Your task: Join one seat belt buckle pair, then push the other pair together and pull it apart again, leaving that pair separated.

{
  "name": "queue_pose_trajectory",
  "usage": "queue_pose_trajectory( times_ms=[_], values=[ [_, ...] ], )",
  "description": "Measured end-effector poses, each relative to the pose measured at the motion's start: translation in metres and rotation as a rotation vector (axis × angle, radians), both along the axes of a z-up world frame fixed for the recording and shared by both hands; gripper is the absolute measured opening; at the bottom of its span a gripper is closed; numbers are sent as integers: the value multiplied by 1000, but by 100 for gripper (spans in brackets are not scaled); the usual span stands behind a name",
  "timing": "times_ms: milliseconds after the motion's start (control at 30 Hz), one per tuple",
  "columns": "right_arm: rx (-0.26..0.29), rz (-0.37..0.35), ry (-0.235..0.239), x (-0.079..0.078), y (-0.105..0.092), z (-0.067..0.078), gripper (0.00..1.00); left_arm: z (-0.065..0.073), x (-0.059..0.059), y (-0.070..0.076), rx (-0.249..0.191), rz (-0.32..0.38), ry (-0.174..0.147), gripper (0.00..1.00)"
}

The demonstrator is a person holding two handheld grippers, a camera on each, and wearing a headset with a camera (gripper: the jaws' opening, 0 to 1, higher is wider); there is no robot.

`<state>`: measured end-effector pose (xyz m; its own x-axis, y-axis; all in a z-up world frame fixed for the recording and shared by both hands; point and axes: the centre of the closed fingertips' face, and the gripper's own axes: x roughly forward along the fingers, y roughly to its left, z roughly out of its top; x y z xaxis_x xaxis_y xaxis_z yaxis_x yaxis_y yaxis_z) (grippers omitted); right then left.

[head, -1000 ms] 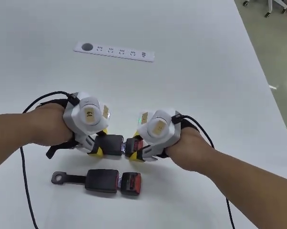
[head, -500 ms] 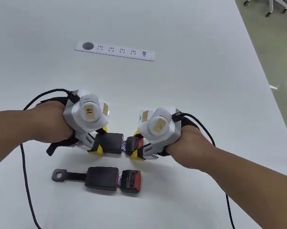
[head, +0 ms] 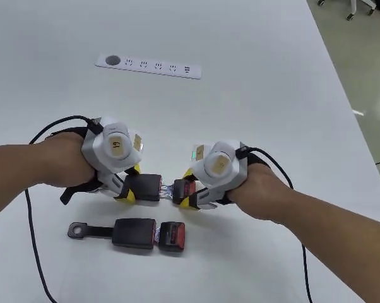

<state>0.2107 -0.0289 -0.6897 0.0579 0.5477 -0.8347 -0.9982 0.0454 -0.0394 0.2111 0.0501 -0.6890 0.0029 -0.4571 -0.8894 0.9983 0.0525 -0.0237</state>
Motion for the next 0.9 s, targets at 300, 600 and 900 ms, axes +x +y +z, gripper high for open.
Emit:
queue_pose_trajectory(
  times_ms=[300, 600, 900],
  values=[
    [-24, -43, -1, -1, -46, -4, 32, -4, 2, 1, 1, 7, 0, 32],
    [-61, -82, -3, -4, -93, -2, 33, -5, 3, 3, 7, 23, 0, 32],
    [-69, -80, 20, -5, -105, -3, 33, -4, 0, 1, 18, 25, -4, 33]
  ],
)
